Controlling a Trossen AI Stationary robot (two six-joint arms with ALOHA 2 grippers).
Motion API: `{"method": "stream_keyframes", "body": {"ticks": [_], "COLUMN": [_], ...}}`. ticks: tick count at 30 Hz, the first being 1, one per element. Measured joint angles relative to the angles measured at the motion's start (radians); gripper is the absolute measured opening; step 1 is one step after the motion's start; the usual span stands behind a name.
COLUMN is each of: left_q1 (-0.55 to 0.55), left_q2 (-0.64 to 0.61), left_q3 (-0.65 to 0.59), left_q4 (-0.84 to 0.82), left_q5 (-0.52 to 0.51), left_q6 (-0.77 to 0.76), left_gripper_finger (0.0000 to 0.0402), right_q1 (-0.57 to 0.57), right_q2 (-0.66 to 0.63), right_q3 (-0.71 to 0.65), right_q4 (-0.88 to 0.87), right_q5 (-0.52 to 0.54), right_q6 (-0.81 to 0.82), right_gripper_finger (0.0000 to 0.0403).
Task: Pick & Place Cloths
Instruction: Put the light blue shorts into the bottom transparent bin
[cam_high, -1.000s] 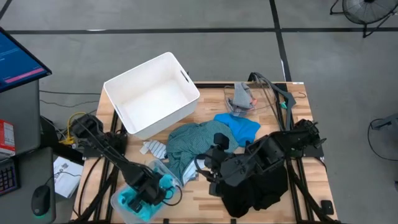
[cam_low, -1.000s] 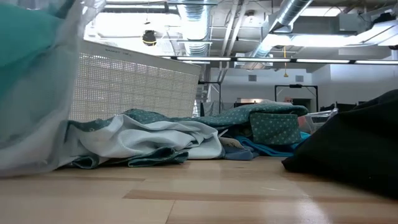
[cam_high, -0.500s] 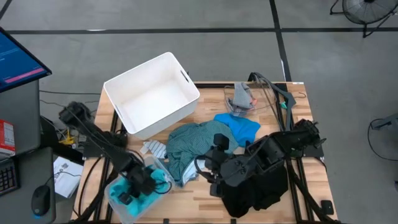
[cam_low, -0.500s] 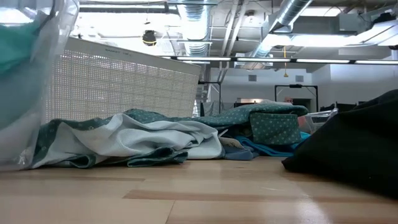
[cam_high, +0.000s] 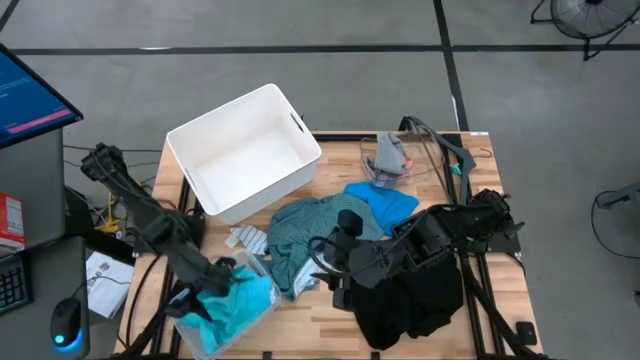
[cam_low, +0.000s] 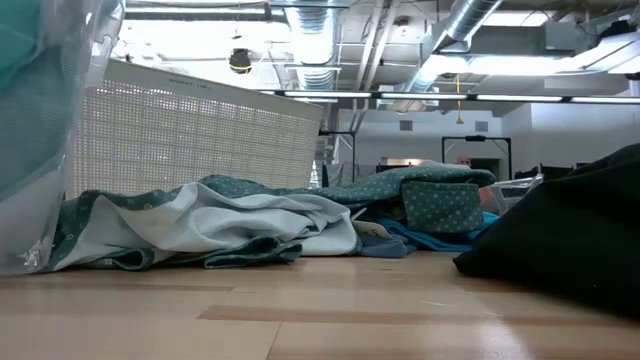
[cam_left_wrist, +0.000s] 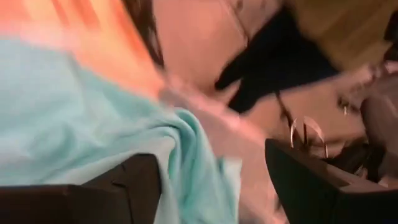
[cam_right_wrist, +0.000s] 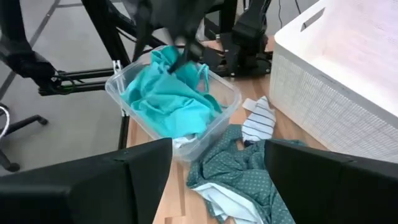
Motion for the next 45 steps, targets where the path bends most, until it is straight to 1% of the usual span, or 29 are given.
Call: {"method": "stream_keyframes", "body": {"ticks": [3,5,7,10,12,14,16,19,21,25,31,33,36,41,45], "left_q1": [0.000,0.000,0.000,0.000,-0.003,-0.010,-0.010,-0.006,-0.006,-0.006,-0.006,-0.006,-0.006,-0.006,-0.006], "left_q2": [-0.037,-0.059,-0.076,-0.081,-0.082,-0.079,-0.078,-0.089,-0.102,-0.129,-0.181,-0.188,-0.192,-0.210,-0.212], "left_q3": [0.067,0.106,0.128,0.129,0.128,0.121,0.110,0.080,0.060,0.038,-0.025,-0.058,-0.107,-0.190,-0.215], "left_q4": [-0.009,-0.068,-0.181,-0.348,-0.440,-0.507,-0.578,-0.648,-0.651,-0.645,-0.641,-0.634,-0.614,-0.488,-0.492], "left_q5": [-0.083,-0.129,-0.137,-0.105,-0.062,-0.054,-0.078,-0.163,-0.169,-0.158,-0.153,-0.150,-0.111,-0.129,-0.128], "left_q6": [0.074,0.126,0.118,0.019,0.008,0.024,0.062,0.081,0.075,0.105,0.236,0.241,0.262,0.340,0.317], "left_gripper_finger": [0.0231,0.0218,0.0209,0.0203,0.0204,0.0207,0.0208,0.0208,0.0208,0.0208,0.0208,0.0208,0.0208,0.0208,0.0207], "right_q1": [0.000,0.001,-0.001,-0.013,-0.020,-0.027,-0.027,-0.024,-0.027,-0.044,-0.047,-0.051,-0.065,-0.084,-0.107], "right_q2": [0.000,0.000,0.013,0.032,0.034,0.037,0.046,0.069,0.070,0.080,0.082,0.083,0.083,0.082,0.083], "right_q3": [0.000,0.000,0.002,-0.003,-0.002,0.003,0.000,0.000,-0.001,-0.001,0.000,0.000,0.000,0.000,0.000], "right_q4": [0.001,-0.001,0.007,-0.004,0.005,0.014,0.005,0.008,0.005,0.013,0.017,0.023,0.044,0.062,0.061], "right_q5": [-0.006,-0.011,-0.010,-0.024,-0.048,-0.066,-0.070,-0.070,-0.078,-0.144,-0.144,-0.146,-0.144,-0.144,-0.145], "right_q6": [0.000,-0.001,-0.003,-0.003,0.002,0.021,0.024,0.018,0.021,0.060,0.068,0.077,0.091,0.090,0.087], "right_gripper_finger": [0.0249,0.0249,0.0249,0.0249,0.0249,0.0249,0.0249,0.0249,0.0249,0.0249,0.0249,0.0249,0.0249,0.0249,0.0249]}}
